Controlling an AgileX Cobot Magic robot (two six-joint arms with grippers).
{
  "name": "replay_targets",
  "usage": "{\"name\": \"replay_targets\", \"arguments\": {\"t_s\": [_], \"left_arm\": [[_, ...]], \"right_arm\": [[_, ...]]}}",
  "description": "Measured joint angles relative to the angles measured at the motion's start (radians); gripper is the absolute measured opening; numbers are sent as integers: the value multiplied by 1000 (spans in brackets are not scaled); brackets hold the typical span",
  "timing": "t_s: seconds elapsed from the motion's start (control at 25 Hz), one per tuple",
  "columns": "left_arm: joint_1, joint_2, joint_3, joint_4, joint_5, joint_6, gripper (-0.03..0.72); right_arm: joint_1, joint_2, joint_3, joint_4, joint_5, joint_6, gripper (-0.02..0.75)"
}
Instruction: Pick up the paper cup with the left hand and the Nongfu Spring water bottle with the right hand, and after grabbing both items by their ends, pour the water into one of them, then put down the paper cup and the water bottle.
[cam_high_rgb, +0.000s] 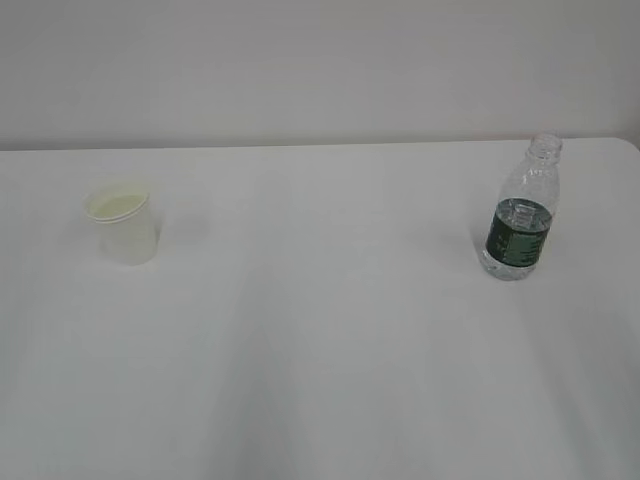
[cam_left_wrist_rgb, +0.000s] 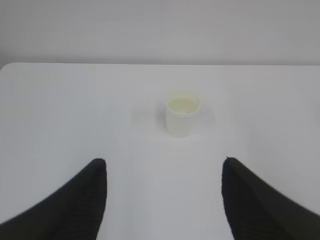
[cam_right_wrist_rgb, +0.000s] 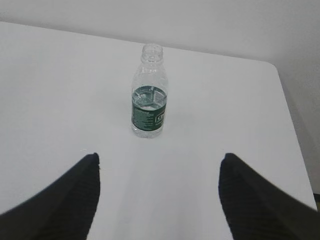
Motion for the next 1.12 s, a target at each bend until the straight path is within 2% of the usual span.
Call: {"name": "replay_targets", "arguments": {"t_s": [0.64, 0.88, 1.0, 1.12], "left_arm": [[0, -21, -2, -40, 195, 0, 503], [0, -21, -2, -26, 224, 2, 495], [-32, -21, -2, -13, 252, 2, 490], [-97, -21, -2, 0, 281, 2, 484]], "right_arm": [[0, -81, -18, -10, 168, 17, 523], [0, -81, -18, -72, 203, 82, 522], [0, -82, -18, -74, 242, 99, 522], [0, -82, -18, -74, 318, 108, 522]]}}
